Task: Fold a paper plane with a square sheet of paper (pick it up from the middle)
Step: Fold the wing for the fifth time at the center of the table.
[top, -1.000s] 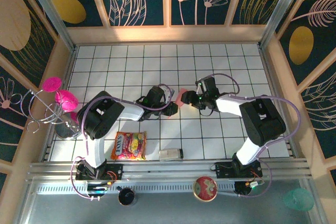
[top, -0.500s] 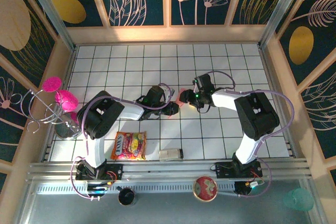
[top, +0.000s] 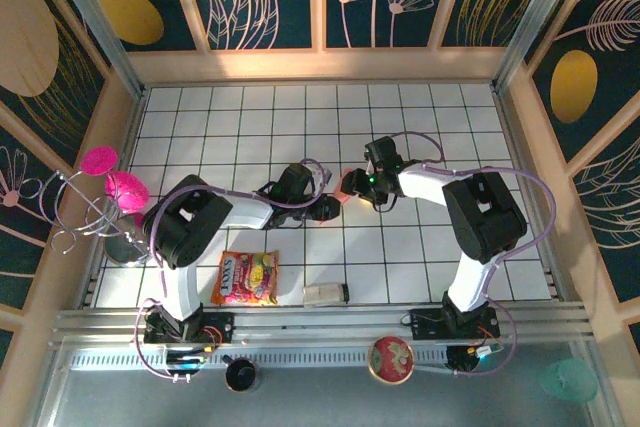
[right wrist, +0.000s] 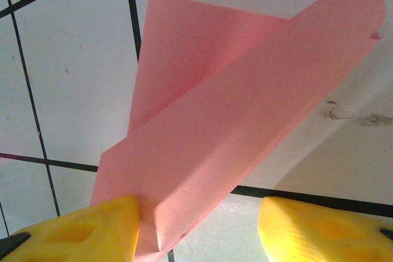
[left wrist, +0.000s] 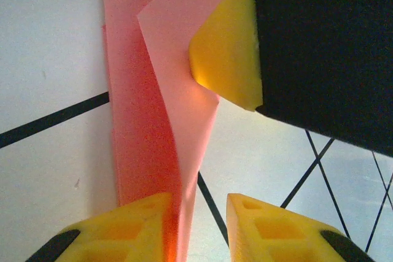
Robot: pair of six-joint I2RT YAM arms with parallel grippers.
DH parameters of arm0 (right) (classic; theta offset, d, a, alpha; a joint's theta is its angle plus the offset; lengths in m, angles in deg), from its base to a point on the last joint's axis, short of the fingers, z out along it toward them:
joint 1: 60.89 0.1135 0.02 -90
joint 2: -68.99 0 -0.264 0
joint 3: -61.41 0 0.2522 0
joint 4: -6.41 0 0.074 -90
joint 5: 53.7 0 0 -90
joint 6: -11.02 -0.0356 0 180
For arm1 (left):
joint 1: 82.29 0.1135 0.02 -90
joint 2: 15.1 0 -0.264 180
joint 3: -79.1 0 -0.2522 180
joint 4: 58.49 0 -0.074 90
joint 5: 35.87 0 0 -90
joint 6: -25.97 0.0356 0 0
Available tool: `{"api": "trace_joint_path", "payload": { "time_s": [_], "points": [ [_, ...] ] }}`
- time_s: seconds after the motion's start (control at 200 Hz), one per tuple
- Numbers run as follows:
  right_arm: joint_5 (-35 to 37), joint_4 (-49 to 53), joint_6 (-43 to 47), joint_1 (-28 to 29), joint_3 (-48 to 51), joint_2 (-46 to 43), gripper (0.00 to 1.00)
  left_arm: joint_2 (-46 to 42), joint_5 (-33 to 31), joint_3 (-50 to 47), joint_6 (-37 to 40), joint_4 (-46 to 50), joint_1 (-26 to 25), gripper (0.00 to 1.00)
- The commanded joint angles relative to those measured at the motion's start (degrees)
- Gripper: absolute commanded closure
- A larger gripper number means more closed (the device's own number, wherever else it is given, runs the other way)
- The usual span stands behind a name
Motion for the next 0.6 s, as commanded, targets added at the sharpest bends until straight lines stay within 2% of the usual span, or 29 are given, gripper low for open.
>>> {"api": "trace_joint_path", "payload": {
  "time_s": [0.0, 0.34, 0.596],
  "points": [
    [4.7, -2.6, 0.9, 0.9, 0.7, 6.2, 0.43, -1.9, -0.8, -0.8, -0.3, 1.7, -0.4, 0.71],
    [4.5, -2.3, 0.9, 1.0, 0.6, 6.5, 0.44, -3.4, -2.5, -1.6, -0.2, 3.2, -0.4, 0.72],
    [4.5, -2.2, 0.8, 1.0, 0.5, 6.8, 0.44, -3.4, -3.4, -2.4, -0.1, 3.7, -0.3, 0.77]
  ]
}}
